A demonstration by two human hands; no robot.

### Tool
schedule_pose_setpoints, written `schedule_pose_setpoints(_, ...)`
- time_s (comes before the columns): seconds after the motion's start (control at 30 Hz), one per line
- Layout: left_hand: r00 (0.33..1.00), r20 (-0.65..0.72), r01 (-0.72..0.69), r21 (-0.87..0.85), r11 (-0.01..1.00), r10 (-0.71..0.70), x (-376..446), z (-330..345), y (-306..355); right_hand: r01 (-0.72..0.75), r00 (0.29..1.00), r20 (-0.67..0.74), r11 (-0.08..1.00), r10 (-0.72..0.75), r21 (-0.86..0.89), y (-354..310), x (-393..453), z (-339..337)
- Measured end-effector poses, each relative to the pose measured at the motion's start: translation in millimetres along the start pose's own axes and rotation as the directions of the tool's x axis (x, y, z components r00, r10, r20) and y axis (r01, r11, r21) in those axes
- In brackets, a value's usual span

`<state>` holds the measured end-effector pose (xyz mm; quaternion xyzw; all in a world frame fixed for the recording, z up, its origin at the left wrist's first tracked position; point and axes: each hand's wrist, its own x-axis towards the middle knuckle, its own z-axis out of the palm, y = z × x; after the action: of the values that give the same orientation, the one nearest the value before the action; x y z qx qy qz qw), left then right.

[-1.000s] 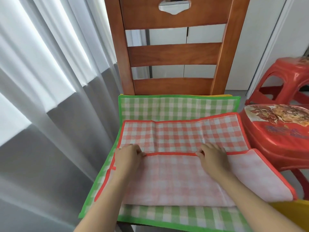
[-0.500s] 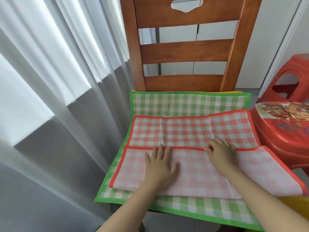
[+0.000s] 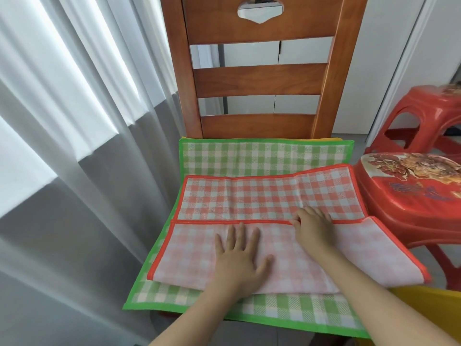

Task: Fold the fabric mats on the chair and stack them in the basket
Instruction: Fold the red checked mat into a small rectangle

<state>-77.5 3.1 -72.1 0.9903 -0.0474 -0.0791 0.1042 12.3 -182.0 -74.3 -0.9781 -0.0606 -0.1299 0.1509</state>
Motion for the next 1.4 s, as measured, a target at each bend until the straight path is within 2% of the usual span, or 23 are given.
schedule_pose_setpoints(0.23,1.0,-0.021,0.014,0.023,1.0,-0.013,-0.4,3.5,-0.1,0.032,0.997,0.067,0.999,-0.031,-0.013,-15.6,-15.3,-6.4)
schedule_pose_setpoints(0.37,1.0,-0.026,0.011,0.036,0.999,-0.01,-1.2,3.8,0.6,0.099,0.963,0.244,0.992,-0.114,0.073,-34.0,-52.9,-11.8)
schedule_pose_setpoints(0.43,1.0,-0.028,0.01,0.038,0.999,-0.009,-1.2,3.7,1.3,0.135,0.92,0.362,0.989,-0.149,0.063,-34.3,-70.6,-14.3)
schedule_pose_setpoints(0.5,1.0,-0.028,0.014,0.037,0.999,-0.013,-0.7,3.0,-0.7,0.18,0.9,0.401,0.984,-0.169,0.011,-26.0,-76.2,-16.9)
schedule_pose_setpoints(0.7,1.0,-0.027,0.015,0.048,0.999,-0.014,-1.0,2.3,0.0,0.136,0.906,0.418,0.983,-0.073,-0.122,21.2,-67.8,-29.5)
schedule_pose_setpoints(0.9,0.999,-0.035,0.021,0.058,0.998,-0.019,-1.4,2.6,-0.4,0.077,0.906,0.423,0.988,-0.013,-0.136,34.8,-63.8,-36.1)
schedule_pose_setpoints(1.0,0.999,-0.031,0.026,0.056,0.998,-0.025,-1.3,2.2,-0.9,0.133,0.919,0.385,0.986,-0.086,-0.097,14.7,-65.3,-33.6)
schedule_pose_setpoints(1.13,0.999,-0.032,0.029,0.028,0.999,-0.028,-2.8,1.3,-3.3,0.23,0.874,0.43,0.972,-0.227,0.047,-28.8,-74.7,-21.4)
schedule_pose_setpoints(1.27,0.999,-0.046,0.03,0.022,0.999,-0.029,-12.6,-3.0,-25.4,0.252,0.879,0.413,0.968,-0.236,0.018,-33.1,-77.1,-14.7)
schedule_pose_setpoints(1.4,0.996,-0.029,0.089,0.057,0.994,-0.088,-27.3,-10.1,-72.2,0.259,0.872,0.429,0.966,-0.237,0.007,-34.0,-78.5,-18.3)
